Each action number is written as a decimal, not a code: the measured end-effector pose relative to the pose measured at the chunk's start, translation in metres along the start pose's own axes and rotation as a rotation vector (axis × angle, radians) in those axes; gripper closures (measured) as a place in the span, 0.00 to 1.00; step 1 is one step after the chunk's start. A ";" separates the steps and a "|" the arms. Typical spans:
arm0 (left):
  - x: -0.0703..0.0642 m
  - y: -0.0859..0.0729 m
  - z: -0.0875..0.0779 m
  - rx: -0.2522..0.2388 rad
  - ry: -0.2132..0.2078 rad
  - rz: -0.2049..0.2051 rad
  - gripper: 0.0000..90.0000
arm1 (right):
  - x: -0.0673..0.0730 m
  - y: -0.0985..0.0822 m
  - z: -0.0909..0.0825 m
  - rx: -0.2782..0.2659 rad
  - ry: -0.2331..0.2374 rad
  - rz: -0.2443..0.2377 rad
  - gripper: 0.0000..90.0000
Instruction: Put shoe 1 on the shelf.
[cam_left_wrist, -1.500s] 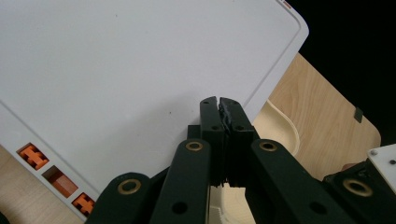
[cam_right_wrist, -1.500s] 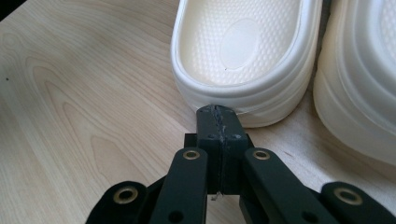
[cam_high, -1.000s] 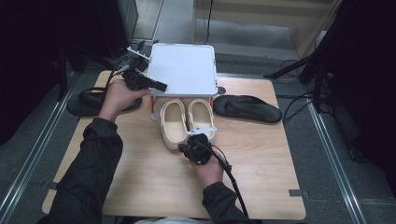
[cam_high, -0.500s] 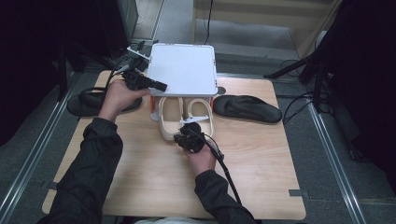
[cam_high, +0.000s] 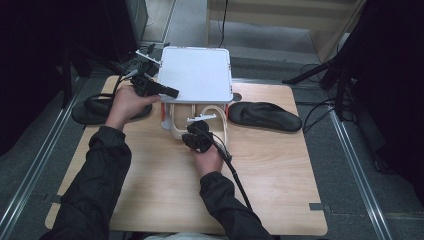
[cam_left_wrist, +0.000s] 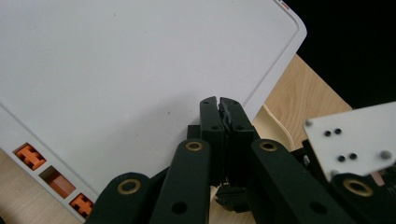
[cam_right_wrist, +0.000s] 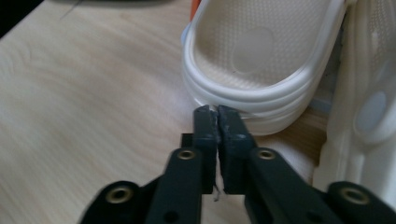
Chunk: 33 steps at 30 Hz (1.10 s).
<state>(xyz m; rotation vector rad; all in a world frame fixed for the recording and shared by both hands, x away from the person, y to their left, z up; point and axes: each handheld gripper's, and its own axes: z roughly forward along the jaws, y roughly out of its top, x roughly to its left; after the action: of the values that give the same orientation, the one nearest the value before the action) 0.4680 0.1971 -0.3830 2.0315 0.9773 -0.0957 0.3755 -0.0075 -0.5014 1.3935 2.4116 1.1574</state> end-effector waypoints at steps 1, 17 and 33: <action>0.000 0.000 0.000 0.000 0.000 0.000 0.99 | 0.000 0.000 0.000 0.000 0.000 0.000 0.96; 0.001 0.000 0.000 -0.003 -0.006 0.003 0.99 | 0.004 0.025 0.012 -0.052 -0.018 -0.018 1.00; 0.000 0.000 0.000 -0.002 0.002 0.005 0.99 | 0.009 -0.001 -0.054 -0.065 0.067 -0.089 0.99</action>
<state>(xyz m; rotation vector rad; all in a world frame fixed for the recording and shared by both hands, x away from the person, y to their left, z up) 0.4680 0.1978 -0.3830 2.0327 0.9731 -0.0895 0.3446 -0.0305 -0.4621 1.2348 2.4297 1.2671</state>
